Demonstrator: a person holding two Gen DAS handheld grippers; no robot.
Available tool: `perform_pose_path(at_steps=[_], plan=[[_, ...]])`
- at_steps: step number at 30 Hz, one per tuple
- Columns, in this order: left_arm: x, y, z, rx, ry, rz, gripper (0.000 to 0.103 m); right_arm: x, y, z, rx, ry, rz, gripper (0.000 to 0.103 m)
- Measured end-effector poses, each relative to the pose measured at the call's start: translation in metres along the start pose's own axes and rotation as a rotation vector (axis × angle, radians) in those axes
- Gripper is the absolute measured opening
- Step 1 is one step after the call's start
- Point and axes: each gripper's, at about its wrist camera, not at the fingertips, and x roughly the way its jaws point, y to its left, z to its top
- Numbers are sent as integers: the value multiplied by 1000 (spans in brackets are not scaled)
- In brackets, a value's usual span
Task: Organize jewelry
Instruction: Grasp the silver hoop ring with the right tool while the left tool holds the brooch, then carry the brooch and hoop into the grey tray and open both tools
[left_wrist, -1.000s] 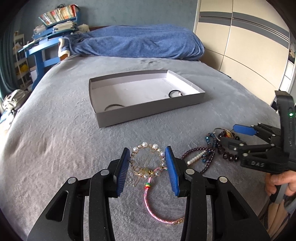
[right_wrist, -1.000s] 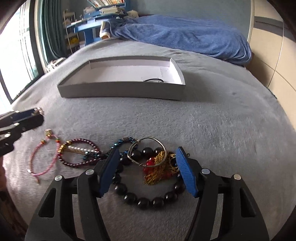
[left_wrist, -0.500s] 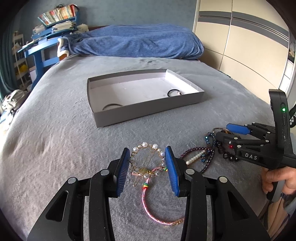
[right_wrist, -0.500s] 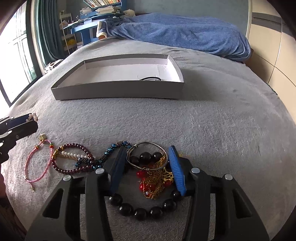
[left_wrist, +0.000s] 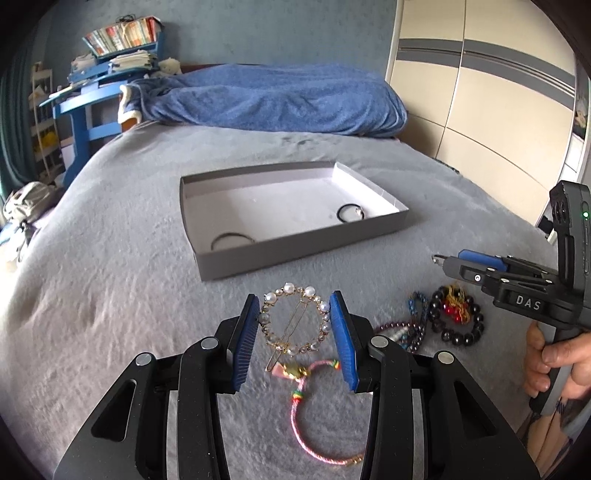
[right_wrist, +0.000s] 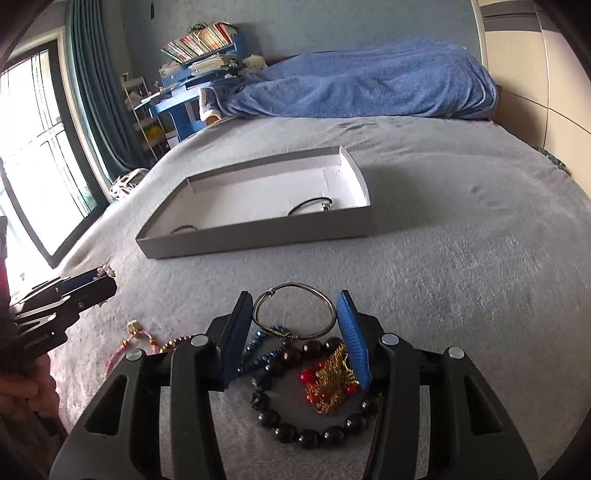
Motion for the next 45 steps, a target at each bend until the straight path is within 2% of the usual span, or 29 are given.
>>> perform_pose_path(at_steps=[8,15,23,33,45], plan=[[11,3,15,16,-11,-1,41,7,8,18,-14,-16,27,47],[31,12,43,30,-36,7,41,23,13,48,-26,-33,41,47],[63,33,75,8,-44,30,41,62,19,81,-39,-29,45,47],[118,55,99,-6,-7,70,41,120,32,100,-60,20,68,47],[158,63,100,-9,52,90,41,158,40,102,-66,93,71,47]])
